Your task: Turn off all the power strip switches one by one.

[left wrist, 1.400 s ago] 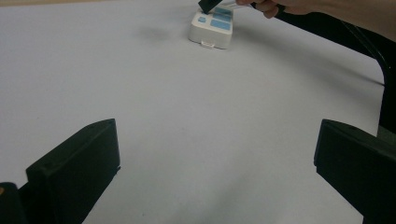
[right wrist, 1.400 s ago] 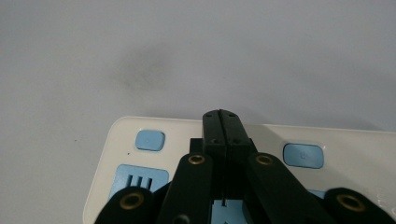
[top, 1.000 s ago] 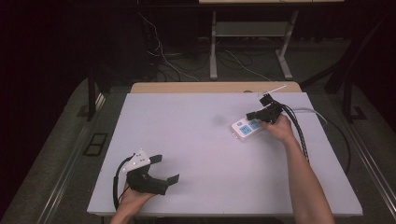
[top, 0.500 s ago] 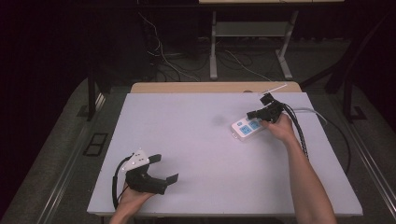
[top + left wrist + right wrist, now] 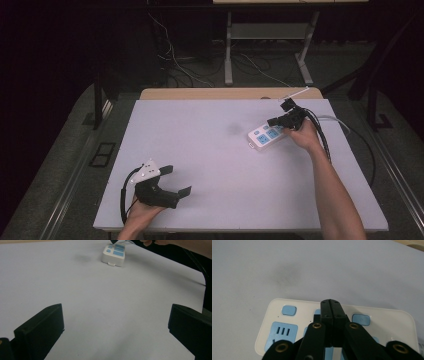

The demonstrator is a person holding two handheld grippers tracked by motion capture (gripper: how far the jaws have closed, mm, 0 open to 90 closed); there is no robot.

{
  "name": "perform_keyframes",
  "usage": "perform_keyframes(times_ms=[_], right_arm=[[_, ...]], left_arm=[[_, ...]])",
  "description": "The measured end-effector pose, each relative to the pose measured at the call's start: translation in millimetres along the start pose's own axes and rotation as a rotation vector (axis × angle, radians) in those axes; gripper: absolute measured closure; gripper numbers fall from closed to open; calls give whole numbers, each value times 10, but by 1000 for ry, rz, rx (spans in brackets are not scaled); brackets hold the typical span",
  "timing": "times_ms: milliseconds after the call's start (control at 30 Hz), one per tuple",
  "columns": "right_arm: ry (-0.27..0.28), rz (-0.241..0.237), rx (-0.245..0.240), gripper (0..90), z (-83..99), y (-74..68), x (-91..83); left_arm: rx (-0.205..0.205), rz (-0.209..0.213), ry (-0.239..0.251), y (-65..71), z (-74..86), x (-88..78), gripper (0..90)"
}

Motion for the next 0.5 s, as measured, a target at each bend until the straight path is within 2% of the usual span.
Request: perform_keyframes(times_ms=[100, 233, 367, 500], right_arm=[[-13, 16, -9, 897, -35, 6, -42], [2, 29, -8, 897, -99, 52, -126], [3, 45, 3, 896, -115, 104, -167], [29, 54, 25, 896, -109, 179, -219]], left_arm=[[6, 0, -4, 10, 3, 4, 0], [5, 0, -3, 9, 2, 4, 0], [2, -1, -1, 5, 2, -3, 0], [-2, -2, 1, 0, 0, -3, 0]])
Point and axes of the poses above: each handheld gripper's, and its own axes: x roughly forward along the jaws, z roughly out of its underside, y roughly to its right, the point moved 5 cm from there along x, roughly forward along the jaws, and after that the axes turned 12 degrees about -z, right-handed, at the moved point
